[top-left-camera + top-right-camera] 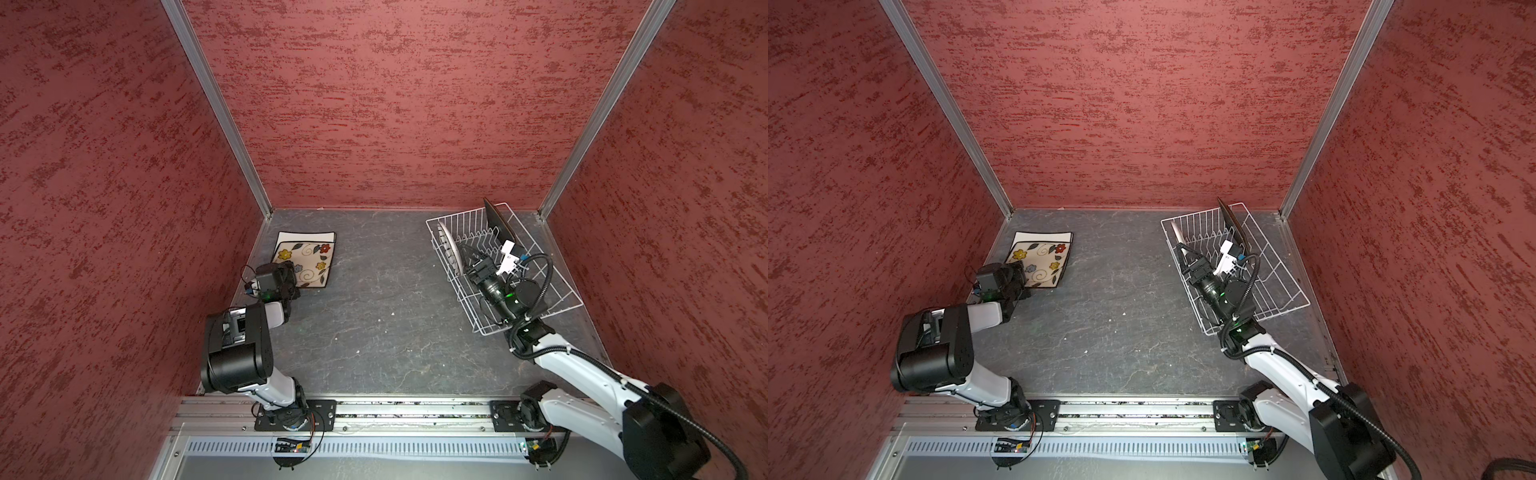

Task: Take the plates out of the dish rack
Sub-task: 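Lower the floral plate edge onto the white plate with the left gripper, then tilt the floral plate flat onto the white plate with the left gripper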

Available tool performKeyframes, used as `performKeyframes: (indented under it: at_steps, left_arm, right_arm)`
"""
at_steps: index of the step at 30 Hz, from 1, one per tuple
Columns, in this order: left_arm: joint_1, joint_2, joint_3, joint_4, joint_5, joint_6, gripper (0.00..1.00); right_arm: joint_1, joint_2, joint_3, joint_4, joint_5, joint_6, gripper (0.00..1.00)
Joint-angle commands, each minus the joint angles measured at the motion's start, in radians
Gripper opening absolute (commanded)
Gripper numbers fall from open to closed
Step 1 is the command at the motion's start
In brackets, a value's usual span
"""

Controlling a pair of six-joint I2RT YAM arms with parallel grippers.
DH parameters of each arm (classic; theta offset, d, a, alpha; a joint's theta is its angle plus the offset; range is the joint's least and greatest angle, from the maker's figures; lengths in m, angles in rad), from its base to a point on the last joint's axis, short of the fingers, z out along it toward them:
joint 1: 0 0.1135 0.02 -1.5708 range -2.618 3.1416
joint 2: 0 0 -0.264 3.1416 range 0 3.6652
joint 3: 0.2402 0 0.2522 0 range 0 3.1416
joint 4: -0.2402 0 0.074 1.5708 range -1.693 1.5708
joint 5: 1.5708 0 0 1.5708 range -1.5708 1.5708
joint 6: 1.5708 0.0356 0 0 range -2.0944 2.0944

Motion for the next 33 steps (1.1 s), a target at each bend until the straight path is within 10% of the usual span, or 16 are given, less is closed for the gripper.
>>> performKeyframes:
  at_steps: [1,8,33]
  left_arm:
    - [-0.006,-0.03,0.041,-0.053,-0.014,0.008,0.85]
    - [-0.029,-0.029,0.12,-0.188,-0.066,0.052,1.0]
    - [-0.046,0.031,0.256,-0.324,-0.033,0.031,1.0]
  right_arm:
    - [-0.002,-0.014,-0.01,0.037,0.02,0.006,0.99]
    - [-0.002,-0.009,-0.007,0.039,0.02,0.005,0.99]
    - [-0.002,0.001,-0.01,0.038,0.026,-0.003,0.99]
